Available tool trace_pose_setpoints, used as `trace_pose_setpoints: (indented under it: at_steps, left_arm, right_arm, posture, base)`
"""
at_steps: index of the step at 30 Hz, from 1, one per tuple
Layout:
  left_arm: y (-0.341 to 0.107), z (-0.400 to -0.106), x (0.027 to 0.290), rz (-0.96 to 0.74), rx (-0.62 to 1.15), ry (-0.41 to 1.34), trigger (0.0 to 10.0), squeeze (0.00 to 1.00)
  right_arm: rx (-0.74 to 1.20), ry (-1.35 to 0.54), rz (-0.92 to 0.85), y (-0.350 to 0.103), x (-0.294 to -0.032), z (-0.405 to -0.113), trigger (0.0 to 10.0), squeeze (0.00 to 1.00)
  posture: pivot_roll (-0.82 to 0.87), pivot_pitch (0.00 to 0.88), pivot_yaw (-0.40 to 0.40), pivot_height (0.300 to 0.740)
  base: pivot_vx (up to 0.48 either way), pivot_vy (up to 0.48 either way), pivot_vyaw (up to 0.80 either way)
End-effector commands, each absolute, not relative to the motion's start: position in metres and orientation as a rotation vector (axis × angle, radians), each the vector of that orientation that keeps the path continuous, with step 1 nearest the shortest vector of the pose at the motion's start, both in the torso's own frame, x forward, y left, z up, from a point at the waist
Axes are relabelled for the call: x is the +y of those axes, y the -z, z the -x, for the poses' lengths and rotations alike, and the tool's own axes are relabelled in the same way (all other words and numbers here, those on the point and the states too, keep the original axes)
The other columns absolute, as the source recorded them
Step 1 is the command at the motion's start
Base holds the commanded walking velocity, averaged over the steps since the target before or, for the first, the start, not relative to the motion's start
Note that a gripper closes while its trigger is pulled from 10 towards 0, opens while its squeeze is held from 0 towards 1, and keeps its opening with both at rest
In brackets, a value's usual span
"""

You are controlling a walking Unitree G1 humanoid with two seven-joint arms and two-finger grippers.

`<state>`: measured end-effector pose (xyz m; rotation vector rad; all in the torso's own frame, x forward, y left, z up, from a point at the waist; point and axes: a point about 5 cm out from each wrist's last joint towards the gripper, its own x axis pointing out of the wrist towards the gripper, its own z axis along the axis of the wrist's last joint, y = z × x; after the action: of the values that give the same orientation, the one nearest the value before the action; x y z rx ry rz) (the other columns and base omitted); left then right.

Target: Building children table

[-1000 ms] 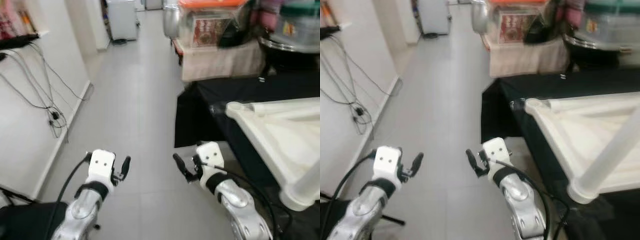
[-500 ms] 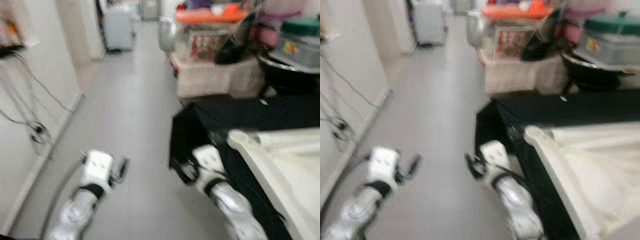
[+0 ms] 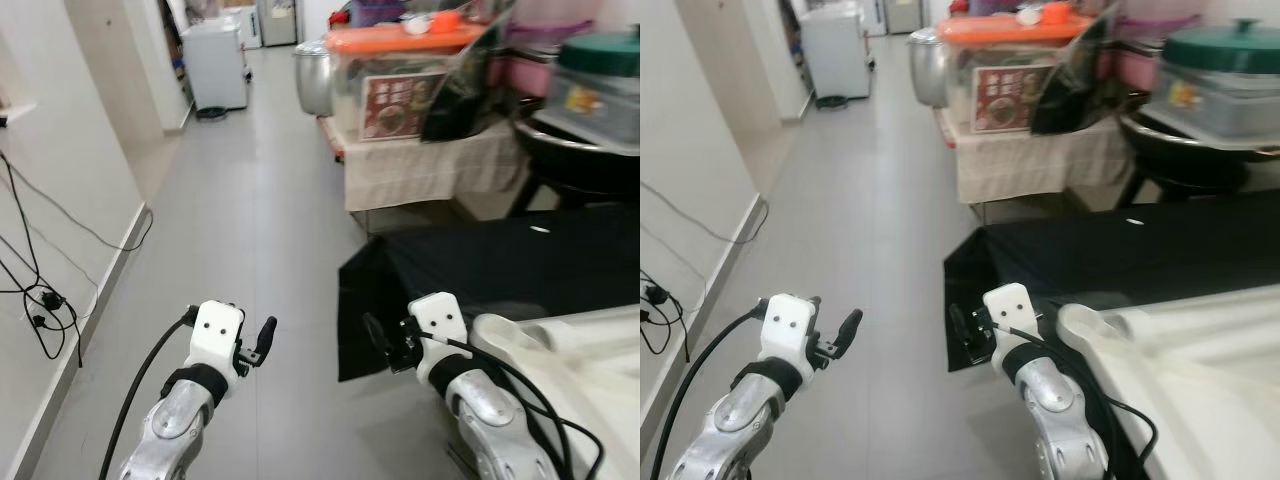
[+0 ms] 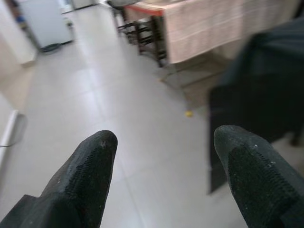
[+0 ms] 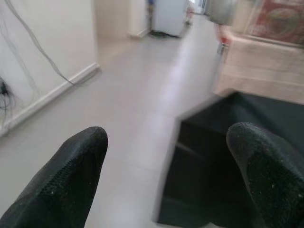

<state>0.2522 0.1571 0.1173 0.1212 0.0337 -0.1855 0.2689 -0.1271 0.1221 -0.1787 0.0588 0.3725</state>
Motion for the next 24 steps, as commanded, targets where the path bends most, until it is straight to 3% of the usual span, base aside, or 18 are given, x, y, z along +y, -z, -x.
trace_pose_setpoints:
  at_steps: [1, 16, 24]
  left_arm:
    - [-0.1216, -0.2532, 0.1527, -0.124, 0.014, 0.205, 10.0, 0.0]
    - [-0.1207, -0.2573, 0.1558, -0.126, 0.019, 0.204, 10.0, 0.0]
    - [-0.1184, -0.2603, 0.1572, -0.13, 0.041, 0.194, 10.0, 0.0]
  right_arm:
    - [0.059, -0.348, 0.184, -0.1211, -0.1356, -0.268, 10.0, 0.0]
    - [0.034, -0.336, 0.186, -0.1248, -0.1344, -0.2684, 10.0, 0.0]
    - [0.038, -0.324, 0.183, -0.1237, -0.1351, -0.269, 10.0, 0.0]
  posture:
    - [0.03, 0.017, 0.021, 0.74]
    - [0.03, 0.016, 0.03, 0.74]
    - [0.03, 0.013, 0.033, 0.74]
  base:
    - [0.371, 0.0, 0.0]
    - [0.358, 0.0, 0.0]
    - [0.0, 0.0, -0.76]
